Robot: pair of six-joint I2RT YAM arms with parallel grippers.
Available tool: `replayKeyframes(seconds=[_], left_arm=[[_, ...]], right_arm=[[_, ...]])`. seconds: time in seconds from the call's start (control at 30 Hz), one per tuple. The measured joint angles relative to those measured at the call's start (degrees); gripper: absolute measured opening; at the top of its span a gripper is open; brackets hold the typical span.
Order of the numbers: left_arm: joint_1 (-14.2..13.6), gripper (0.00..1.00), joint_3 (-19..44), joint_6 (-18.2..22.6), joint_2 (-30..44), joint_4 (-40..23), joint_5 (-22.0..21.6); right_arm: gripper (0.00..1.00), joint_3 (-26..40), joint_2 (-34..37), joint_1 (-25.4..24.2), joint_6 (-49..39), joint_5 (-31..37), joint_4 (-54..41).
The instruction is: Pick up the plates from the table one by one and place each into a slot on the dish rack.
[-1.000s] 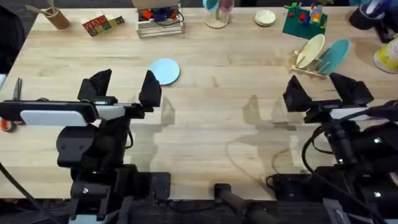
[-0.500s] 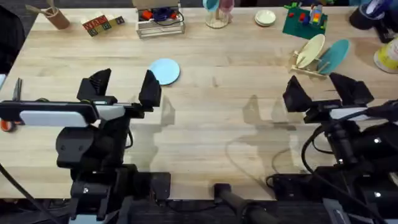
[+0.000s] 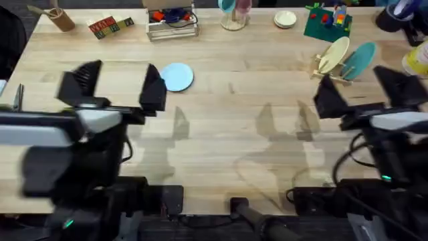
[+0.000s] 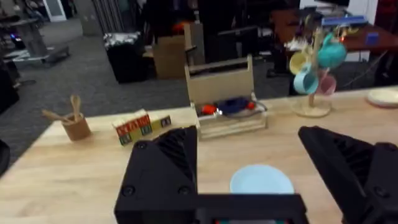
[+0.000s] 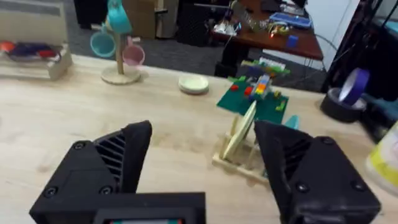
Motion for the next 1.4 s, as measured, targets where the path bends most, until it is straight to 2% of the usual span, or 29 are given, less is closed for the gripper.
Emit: replayKeyframes(seconds=[0.13,0.27,0.5,0.6,0.83,1.2,1.4], left_arm=[[0.0,0.992,10.1,-0.5,0.6,-7.7,-0.2],[0.0,0.993,21.1,-2.5,5.0,-14.7,-0.3],[0.0,0.993,43.3,-7.6,17.8,-29.6,-0.4],[0.0,0.993,52.9,-8.5,23.7,-37.9,-0.5],[0.0,0.993,70.6,-9.2,38.7,-55.1,-0.6],[0.0,0.993,91.5,-9.5,60.5,-74.8,0.1],[0.0,0.993,98.3,-9.5,68.0,-81.9,1.4]], right_arm=[[0.992,9.7,0.3,0.0,-0.3,0.0,-7.4],[0.992,21.1,4.4,0.0,-0.6,0.0,-15.6],[0.992,42.7,18.2,0.0,-0.7,-1.1,-32.7],[0.992,52.1,25.0,0.0,-0.7,-1.5,-40.8],[0.992,69.8,39.7,0.0,-0.5,-1.7,-55.8],[0.992,90.0,59.4,0.0,0.9,-1.7,-74.2],[0.992,94.8,66.2,0.0,1.1,-1.7,-76.8]])
